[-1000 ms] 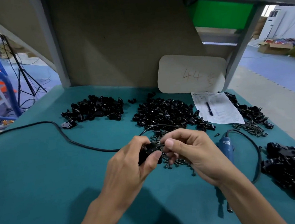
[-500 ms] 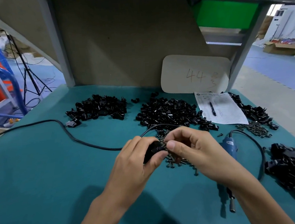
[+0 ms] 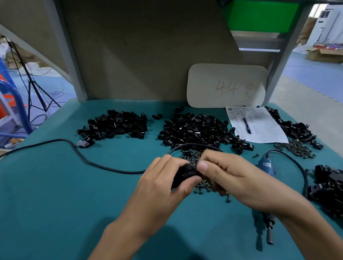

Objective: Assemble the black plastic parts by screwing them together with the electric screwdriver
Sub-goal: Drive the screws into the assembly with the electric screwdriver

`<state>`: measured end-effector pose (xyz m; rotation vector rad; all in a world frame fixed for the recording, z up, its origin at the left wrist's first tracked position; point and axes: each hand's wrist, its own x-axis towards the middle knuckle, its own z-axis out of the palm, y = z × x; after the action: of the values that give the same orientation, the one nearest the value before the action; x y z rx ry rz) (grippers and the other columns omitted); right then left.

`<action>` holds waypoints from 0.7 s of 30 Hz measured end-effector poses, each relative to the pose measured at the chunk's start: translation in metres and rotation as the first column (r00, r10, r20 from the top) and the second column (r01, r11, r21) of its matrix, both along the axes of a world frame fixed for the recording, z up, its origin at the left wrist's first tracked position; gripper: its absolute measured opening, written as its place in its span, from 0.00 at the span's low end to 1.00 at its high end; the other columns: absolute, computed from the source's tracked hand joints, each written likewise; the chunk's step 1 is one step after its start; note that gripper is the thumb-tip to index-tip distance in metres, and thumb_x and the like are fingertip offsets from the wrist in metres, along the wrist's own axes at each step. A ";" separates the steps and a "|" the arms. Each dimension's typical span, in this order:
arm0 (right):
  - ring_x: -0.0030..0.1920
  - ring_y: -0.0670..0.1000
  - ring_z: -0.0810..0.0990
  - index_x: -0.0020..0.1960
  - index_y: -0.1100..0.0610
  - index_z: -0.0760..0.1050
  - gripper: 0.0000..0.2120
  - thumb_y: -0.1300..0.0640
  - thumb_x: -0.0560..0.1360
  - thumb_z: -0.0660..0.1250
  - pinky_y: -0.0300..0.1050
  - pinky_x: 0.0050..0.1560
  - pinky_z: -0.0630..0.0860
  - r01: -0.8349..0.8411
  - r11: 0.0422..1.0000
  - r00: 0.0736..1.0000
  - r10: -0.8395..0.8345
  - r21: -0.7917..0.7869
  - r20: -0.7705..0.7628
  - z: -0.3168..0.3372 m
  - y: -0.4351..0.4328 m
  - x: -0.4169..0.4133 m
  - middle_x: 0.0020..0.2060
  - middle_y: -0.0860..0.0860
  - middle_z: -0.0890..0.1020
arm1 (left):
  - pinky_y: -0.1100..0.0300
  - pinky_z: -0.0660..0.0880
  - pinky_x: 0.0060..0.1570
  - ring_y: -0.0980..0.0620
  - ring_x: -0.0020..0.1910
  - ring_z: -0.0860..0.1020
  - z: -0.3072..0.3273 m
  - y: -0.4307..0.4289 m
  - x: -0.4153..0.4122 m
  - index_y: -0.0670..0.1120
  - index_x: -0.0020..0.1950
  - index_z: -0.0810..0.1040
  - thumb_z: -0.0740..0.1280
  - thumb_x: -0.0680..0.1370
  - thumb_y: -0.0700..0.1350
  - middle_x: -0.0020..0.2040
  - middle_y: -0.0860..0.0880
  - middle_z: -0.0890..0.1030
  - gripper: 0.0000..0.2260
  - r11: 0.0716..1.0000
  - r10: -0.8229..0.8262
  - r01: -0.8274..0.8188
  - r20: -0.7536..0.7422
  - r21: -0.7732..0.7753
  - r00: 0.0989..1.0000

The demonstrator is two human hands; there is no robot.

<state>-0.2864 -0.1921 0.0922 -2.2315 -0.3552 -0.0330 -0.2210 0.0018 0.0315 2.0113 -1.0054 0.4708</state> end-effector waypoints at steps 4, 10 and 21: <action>0.40 0.45 0.77 0.53 0.44 0.73 0.01 0.48 0.82 0.64 0.40 0.40 0.73 -0.053 0.999 0.998 0.052 0.009 0.045 0.003 -0.005 -0.005 0.41 0.43 0.80 | 0.61 0.74 0.44 0.54 0.45 0.79 0.006 0.002 -0.002 0.59 0.50 0.77 0.61 0.78 0.70 0.46 0.56 0.83 0.17 0.981 -0.188 0.151 -0.421 -0.119 0.888; 0.46 0.50 0.84 0.51 0.43 0.76 0.03 0.51 0.81 0.69 0.47 0.45 0.80 -0.017 1.000 0.997 0.015 0.026 0.079 0.010 -0.004 -0.009 0.46 0.45 0.85 | 0.48 0.77 0.47 0.56 0.45 0.79 0.013 0.004 -0.008 0.59 0.51 0.77 0.61 0.78 0.69 0.47 0.55 0.84 0.16 0.962 -0.272 0.229 -0.533 -0.148 0.801; 0.32 0.43 0.76 0.37 0.45 0.69 0.22 0.34 0.83 0.52 0.31 0.34 0.68 0.021 0.993 0.997 -0.012 -0.120 0.076 0.008 -0.001 -0.012 0.32 0.44 0.77 | 0.69 0.65 0.51 0.56 0.48 0.70 0.020 0.006 -0.014 0.53 0.56 0.77 0.56 0.82 0.64 0.47 0.62 0.71 0.18 0.992 -0.067 0.073 -0.063 0.102 0.996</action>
<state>-0.2984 -0.1933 0.1003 -2.3579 -0.3882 -0.1069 -0.2348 0.0080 0.0515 2.0624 -1.0792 0.3244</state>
